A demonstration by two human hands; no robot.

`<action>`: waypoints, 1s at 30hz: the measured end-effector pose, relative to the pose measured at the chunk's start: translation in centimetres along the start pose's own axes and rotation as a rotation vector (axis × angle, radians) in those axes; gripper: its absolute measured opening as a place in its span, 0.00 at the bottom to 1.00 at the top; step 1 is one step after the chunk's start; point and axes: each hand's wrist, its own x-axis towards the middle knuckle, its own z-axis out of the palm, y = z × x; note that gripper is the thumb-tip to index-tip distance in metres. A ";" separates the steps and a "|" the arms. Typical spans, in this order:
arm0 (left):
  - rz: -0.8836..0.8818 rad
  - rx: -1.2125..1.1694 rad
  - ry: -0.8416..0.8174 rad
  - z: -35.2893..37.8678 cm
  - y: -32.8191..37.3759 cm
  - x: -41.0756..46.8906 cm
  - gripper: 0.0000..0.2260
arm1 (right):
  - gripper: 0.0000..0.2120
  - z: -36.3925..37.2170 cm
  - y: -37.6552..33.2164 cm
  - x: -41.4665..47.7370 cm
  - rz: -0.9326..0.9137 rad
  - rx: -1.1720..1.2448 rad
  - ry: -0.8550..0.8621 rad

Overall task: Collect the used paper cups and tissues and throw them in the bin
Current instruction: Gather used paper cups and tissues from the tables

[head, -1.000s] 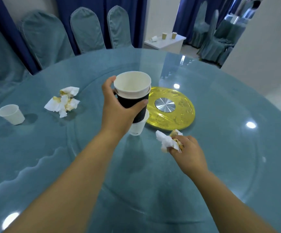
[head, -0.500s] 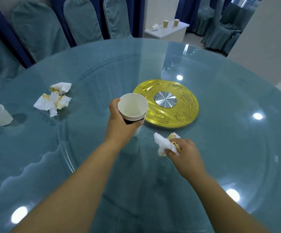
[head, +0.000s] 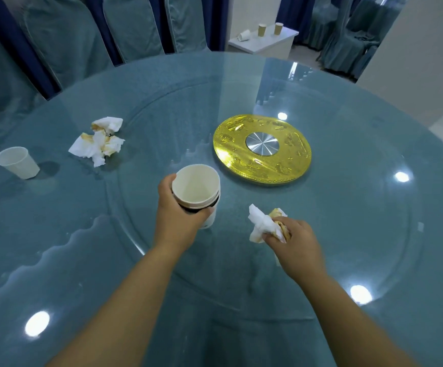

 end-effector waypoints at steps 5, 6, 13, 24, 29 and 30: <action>-0.050 -0.078 0.038 -4.1 -0.4 -5.7 0.36 | 0.05 1.4 -1.0 -3.8 -0.003 0.110 -0.029; -0.057 -0.093 0.046 -4.9 -0.5 -6.8 0.36 | 0.04 1.8 -1.2 -4.7 -0.012 0.114 -0.035; -0.064 -0.110 0.069 -10.1 -1.9 -14.1 0.36 | 0.06 4.2 -1.1 -10.6 -0.020 0.100 -0.099; -0.136 0.077 -0.076 -13.2 -4.5 -18.5 0.43 | 0.12 4.6 -0.7 -16.6 -0.016 0.118 -0.081; -0.132 0.178 -0.013 -13.7 -4.3 -20.2 0.48 | 0.12 2.7 0.2 -19.3 0.048 0.170 0.003; -0.130 0.183 0.023 -13.6 -4.2 -20.9 0.46 | 0.10 2.2 0.6 -19.9 0.062 0.188 0.031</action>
